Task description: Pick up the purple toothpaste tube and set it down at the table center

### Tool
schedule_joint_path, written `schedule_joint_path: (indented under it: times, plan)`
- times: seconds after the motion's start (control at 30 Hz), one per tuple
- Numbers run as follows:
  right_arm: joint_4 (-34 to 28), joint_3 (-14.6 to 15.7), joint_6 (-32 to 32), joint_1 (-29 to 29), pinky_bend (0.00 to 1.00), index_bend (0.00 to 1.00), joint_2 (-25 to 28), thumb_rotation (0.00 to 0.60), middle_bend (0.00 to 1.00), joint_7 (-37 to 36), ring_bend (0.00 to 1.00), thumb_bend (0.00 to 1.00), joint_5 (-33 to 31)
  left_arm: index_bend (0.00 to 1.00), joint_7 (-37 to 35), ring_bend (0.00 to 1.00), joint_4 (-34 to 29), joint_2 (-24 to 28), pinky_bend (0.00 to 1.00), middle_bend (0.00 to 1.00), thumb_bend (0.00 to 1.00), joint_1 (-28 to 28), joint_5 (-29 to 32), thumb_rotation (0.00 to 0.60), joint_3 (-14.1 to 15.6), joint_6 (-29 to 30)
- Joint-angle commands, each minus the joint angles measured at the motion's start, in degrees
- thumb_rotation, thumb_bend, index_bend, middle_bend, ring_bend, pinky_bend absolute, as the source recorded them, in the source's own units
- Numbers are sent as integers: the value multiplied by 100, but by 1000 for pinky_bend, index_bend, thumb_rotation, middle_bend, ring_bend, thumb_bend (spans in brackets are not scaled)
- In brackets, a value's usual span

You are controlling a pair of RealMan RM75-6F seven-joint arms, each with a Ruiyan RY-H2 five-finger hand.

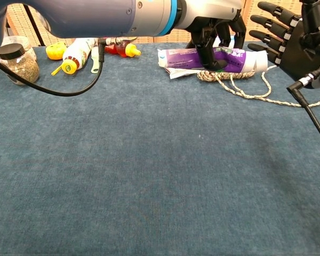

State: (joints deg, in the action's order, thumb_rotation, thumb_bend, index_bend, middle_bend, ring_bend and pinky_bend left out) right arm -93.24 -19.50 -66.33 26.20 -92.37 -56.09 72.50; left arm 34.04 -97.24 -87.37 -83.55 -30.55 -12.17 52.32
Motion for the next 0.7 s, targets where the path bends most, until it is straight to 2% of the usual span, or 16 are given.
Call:
schedule_joint_path:
  times: [0.03,0.47,0.7]
  plan:
    - [17,-17,8,-1,0,0,-21,180,0,-12,0,0,-11,592,3,595,31,-47,652,566,1000,-12,17,600,-33,7]
    - [53,-90,52,37,0,0,-144,181,0,101,0,0,-8,597,71,597,312,-410,653,571,1000,-113,181,600,-272,87]
    - [85,-118,97,58,0,0,-171,181,0,233,0,0,-55,598,167,597,376,-470,653,572,1000,-184,274,600,-310,23]
